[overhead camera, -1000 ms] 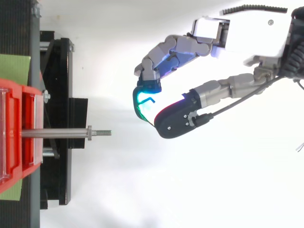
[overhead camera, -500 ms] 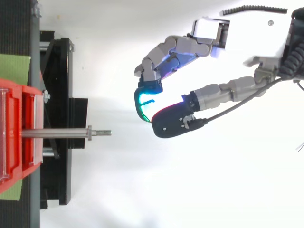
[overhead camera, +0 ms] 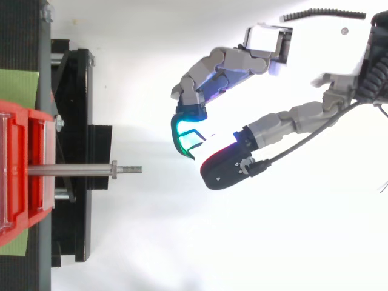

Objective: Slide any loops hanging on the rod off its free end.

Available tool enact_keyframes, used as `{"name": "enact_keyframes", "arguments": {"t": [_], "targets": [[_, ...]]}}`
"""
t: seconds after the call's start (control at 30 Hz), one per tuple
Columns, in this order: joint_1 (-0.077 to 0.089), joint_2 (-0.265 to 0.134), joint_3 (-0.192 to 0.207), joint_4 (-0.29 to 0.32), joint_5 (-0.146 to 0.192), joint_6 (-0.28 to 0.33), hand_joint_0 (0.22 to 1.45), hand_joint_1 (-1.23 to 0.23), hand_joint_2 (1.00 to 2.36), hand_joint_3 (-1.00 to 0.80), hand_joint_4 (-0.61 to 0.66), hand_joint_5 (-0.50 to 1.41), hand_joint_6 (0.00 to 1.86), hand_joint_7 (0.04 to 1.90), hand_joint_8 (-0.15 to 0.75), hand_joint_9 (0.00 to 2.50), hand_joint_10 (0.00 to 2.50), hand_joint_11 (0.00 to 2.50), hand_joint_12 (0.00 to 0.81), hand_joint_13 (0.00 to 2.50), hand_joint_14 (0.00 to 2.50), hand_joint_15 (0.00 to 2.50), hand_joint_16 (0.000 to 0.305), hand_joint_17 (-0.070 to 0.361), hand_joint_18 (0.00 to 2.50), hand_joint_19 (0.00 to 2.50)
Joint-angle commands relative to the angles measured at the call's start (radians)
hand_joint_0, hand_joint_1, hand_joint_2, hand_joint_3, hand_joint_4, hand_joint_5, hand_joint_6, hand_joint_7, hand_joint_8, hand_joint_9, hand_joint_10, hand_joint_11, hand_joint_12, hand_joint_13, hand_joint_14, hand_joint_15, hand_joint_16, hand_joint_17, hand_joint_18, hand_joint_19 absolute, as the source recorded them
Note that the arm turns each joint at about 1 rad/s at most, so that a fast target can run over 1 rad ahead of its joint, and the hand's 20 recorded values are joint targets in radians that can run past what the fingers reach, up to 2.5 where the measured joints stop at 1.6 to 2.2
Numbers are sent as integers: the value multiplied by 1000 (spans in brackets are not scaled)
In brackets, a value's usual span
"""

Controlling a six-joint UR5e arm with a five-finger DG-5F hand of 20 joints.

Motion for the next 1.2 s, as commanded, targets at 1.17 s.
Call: {"name": "enact_keyframes", "arguments": {"t": [1.17], "targets": [[2,1,1,0,0,2,572,-794,1015,-283,130,-153,900,979,262,659,16,427,332,452,8,203,47,106,467,337]]}}
